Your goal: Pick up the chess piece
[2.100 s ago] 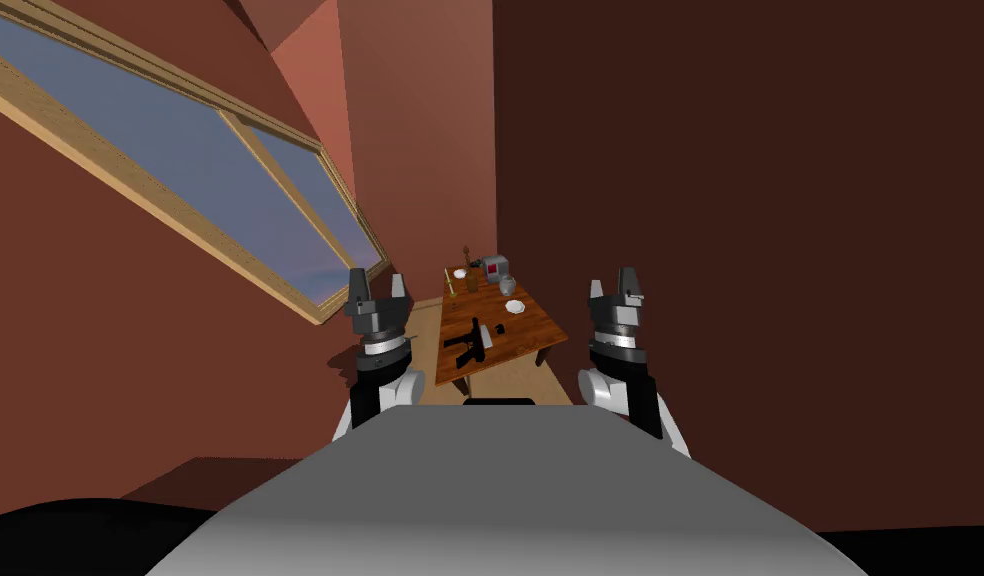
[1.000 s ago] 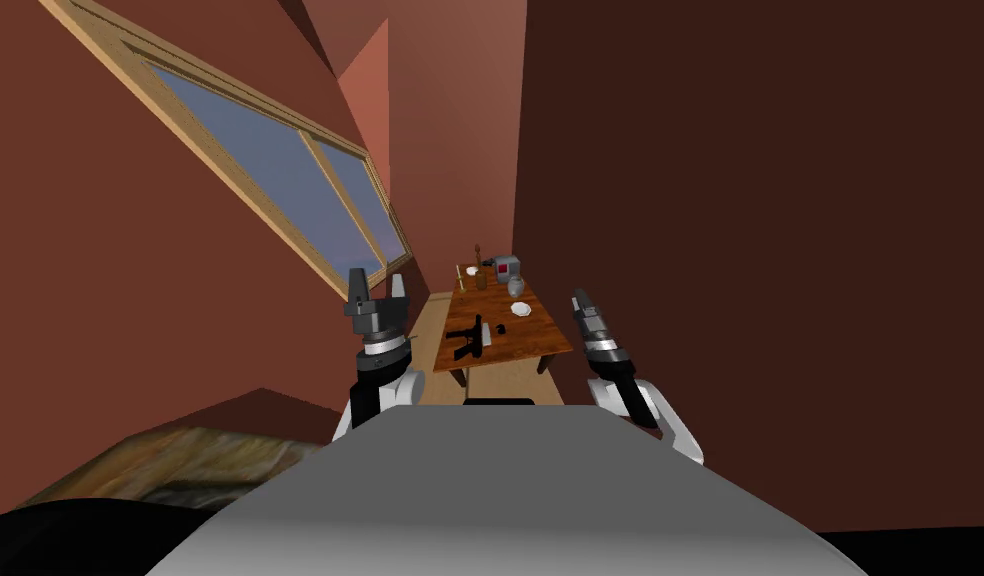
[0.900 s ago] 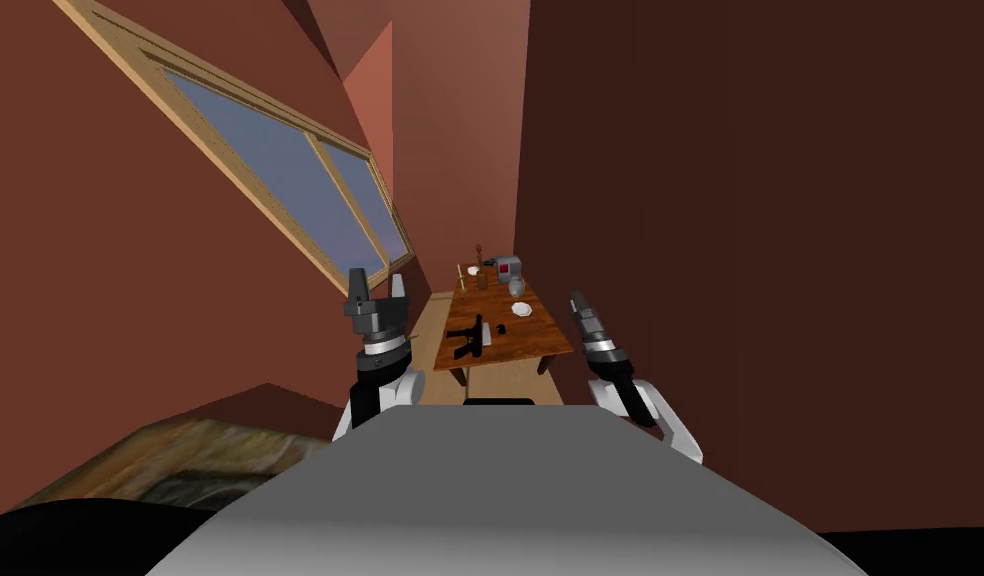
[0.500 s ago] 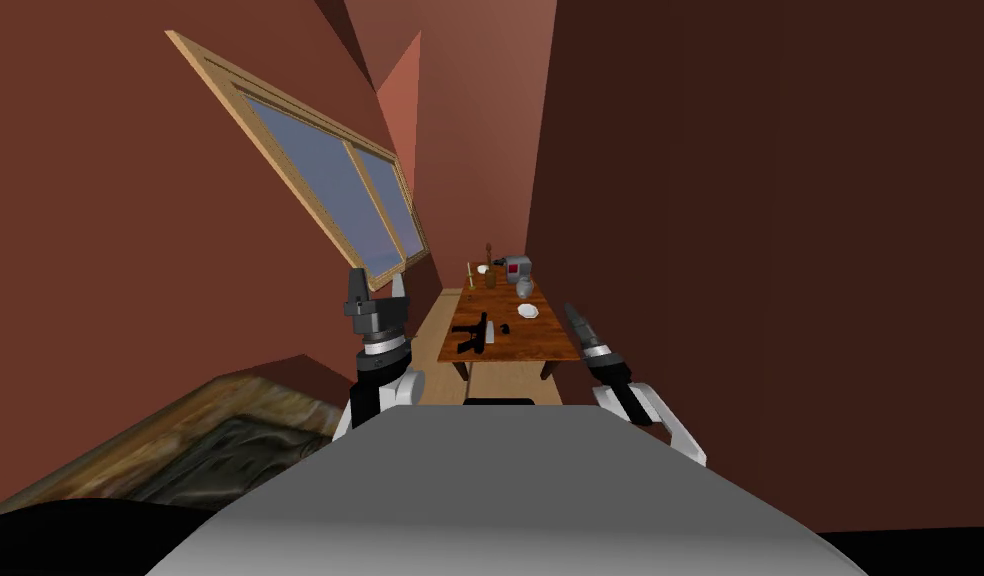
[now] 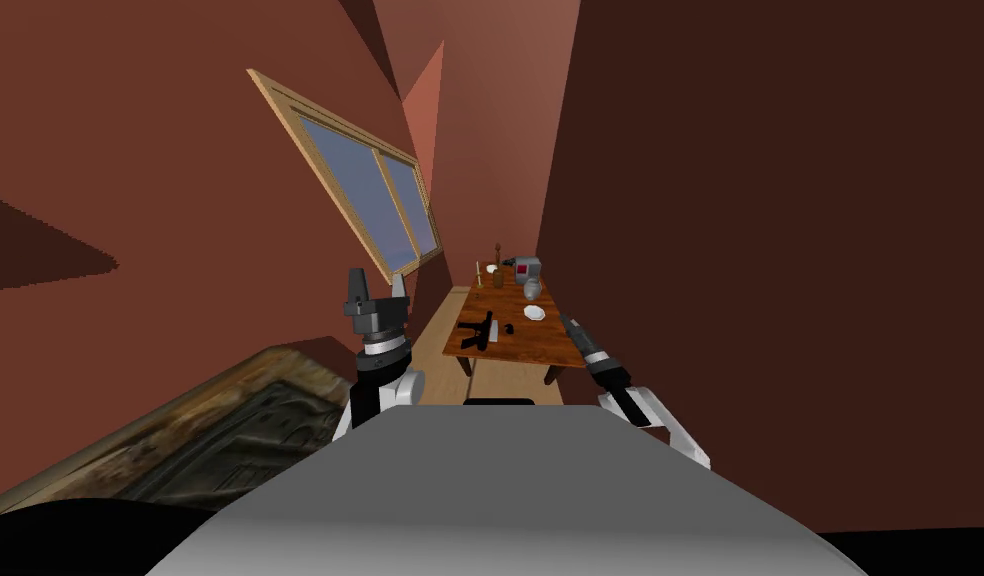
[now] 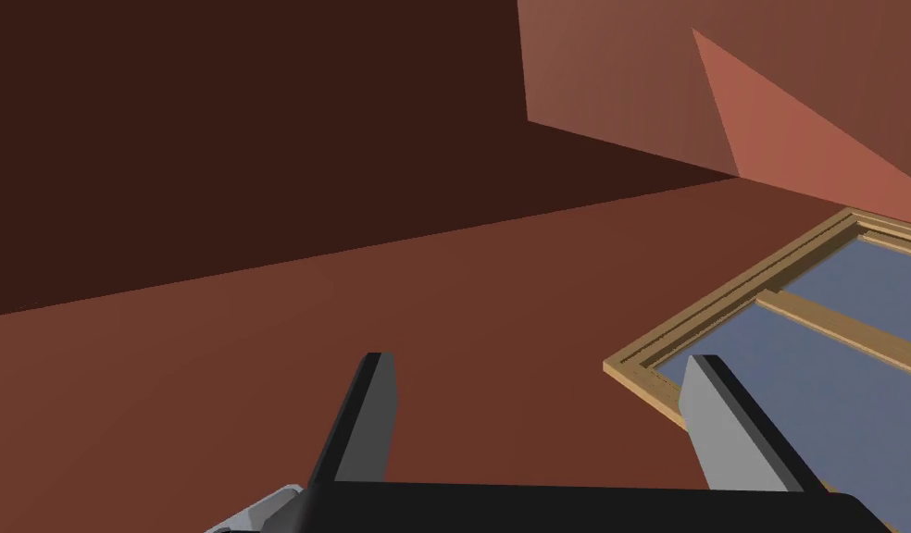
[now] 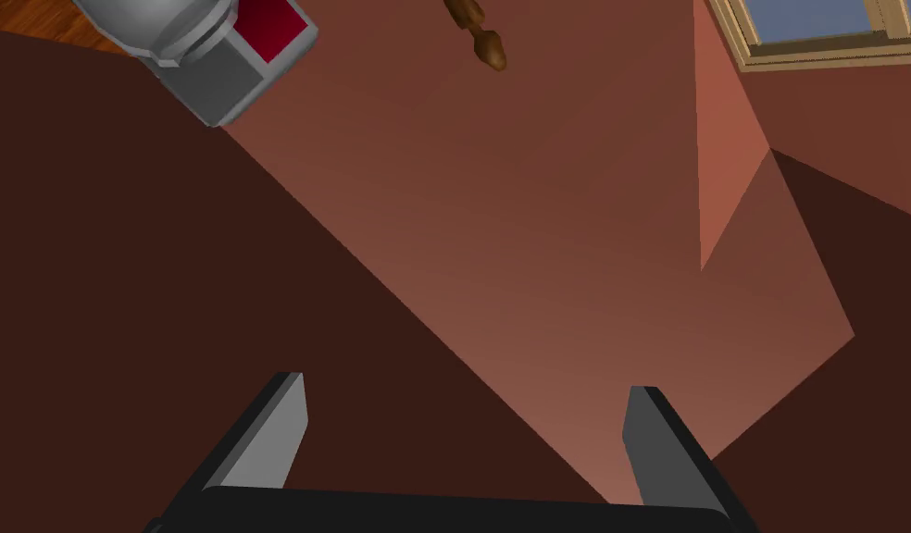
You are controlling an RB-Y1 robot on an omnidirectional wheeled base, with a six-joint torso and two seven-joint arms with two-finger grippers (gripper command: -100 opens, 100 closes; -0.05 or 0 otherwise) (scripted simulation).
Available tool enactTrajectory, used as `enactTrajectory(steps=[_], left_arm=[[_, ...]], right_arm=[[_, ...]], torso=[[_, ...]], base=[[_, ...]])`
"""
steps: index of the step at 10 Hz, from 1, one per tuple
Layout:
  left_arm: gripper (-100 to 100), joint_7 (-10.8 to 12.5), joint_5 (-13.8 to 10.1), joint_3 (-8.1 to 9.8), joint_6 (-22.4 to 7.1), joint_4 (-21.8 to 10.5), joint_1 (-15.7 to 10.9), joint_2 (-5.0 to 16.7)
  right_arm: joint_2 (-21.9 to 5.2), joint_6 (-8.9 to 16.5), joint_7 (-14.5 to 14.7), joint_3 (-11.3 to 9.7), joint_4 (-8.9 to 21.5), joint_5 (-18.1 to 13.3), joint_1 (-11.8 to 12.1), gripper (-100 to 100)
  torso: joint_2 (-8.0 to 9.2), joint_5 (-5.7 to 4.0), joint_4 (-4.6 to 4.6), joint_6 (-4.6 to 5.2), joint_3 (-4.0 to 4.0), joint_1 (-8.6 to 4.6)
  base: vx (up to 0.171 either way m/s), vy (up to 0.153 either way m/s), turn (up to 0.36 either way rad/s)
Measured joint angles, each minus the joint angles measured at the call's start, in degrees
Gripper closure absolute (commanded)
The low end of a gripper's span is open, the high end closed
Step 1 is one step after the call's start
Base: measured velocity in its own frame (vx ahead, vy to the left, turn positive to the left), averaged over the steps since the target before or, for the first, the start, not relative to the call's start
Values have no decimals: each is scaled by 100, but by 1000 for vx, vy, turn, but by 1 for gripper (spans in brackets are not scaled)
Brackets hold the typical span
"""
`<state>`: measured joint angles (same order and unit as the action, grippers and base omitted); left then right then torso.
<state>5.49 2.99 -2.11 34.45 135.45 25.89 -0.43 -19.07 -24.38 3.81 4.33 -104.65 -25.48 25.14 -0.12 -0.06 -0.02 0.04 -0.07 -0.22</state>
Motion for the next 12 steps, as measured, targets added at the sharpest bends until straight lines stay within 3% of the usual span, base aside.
enactTrajectory(steps=[6, 10, 12], left_arm=[[0, 0, 0, 0, 0, 0, 0, 0], [0, 0, 0, 0, 0, 0, 1, 0], [0, 0, 0, 0, 0, 0, 1, 0]], right_arm=[[-294, 265, 82, 12, 764, -781, 70, -100], [-501, 475, 122, 28, 1428, -1293, -15, -100], [-580, 647, 153, -17, 1652, -1568, 22, -100]], torso=[[-3, 1, -1, 2, -2, 5], [-7, 3, -2, 3, -4, 12], [-9, 4, -2, 3, -5, 16]], base=[[-14, -41, 247], [-7, -16, 272], [0, -7, 61]])
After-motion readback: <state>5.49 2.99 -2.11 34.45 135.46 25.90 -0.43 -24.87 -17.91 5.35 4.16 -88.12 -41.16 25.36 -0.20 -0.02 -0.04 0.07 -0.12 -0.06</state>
